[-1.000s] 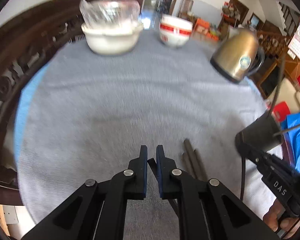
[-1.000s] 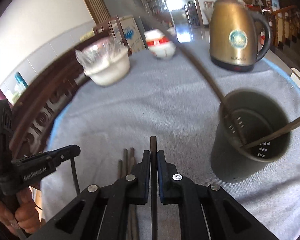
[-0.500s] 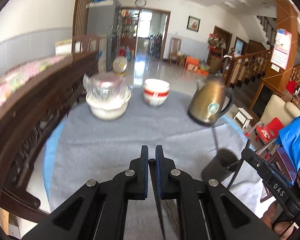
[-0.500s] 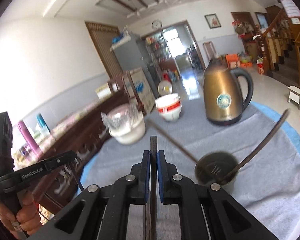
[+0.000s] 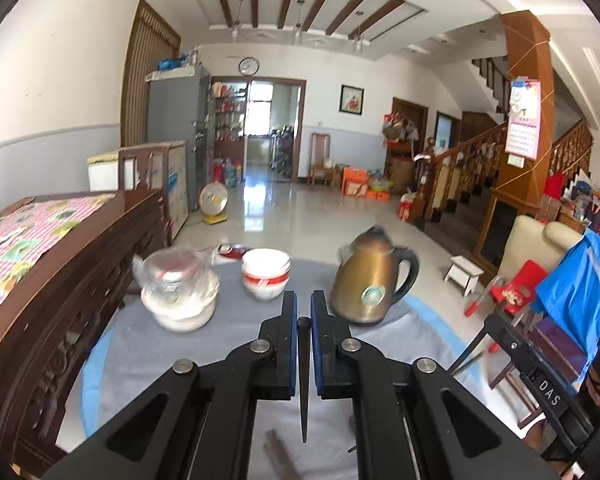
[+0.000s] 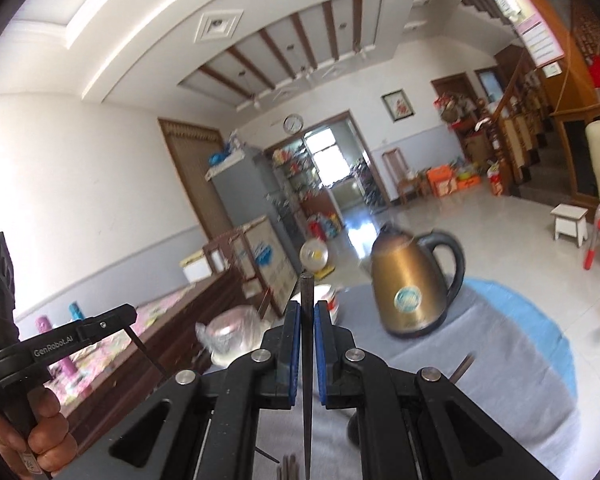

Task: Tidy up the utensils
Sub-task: 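Carry the chopstick over the cup with the right tool and release it inside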

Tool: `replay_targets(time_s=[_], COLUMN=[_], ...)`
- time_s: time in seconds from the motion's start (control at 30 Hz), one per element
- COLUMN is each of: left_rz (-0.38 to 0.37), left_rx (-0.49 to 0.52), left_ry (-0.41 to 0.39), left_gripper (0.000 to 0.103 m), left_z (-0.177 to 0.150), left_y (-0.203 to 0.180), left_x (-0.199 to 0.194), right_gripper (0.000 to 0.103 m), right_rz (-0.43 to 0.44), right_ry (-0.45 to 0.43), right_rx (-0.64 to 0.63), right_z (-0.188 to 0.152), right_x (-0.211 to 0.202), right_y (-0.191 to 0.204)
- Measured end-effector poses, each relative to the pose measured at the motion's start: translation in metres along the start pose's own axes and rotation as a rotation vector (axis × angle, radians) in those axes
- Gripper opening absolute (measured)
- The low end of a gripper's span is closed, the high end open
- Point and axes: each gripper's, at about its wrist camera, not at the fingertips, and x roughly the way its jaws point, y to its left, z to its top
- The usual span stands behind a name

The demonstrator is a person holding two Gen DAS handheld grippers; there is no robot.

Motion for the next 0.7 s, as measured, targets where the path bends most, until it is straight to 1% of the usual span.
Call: replay_targets(time_s=[0.13, 0.23, 0.33, 0.47, 0.57, 0.7], left_rz=[-0.036, -0.070, -0.110, -0.131, -0.114, -0.095], left_rx=[-0.002, -0.007, -0.024, -0.049, -0.052, -0.049], left_ry=[-0.043, -0.067, -0.088, -0.084, -0.071, -0.031], left_gripper=[0.007, 0.007, 0.007, 0.007, 0.007, 0.007], left_z=[0.018, 0.028, 0.032, 0.030, 0.019, -0.003], left_y=[-0.020, -0.036, -0.046, -0.060, -0.067, -0.074], left_x=[0.003, 0.004, 0.009, 0.026, 0.043, 0.069], right_gripper=[0.008, 0.008, 0.008, 0.008, 0.008, 0.008], right_rz=[-0.051, -0.087, -0.112, -0.151, -0.170, -0.177], right_ry=[-0.075, -0.123, -0.142, -0.132, -0.105, -0.063], right_rx=[0.010, 0.003, -0.007, -0.027, -0.030, -0.009], right_z=[0.022, 0.032, 0.035, 0.028, 0.019, 0.009], right_x=[-0.007, -0.013, -0.015, -0.007, 0.002, 0.010], right_y=[-0.010, -0.016, -0.020, -0.026, -0.034, -0.044])
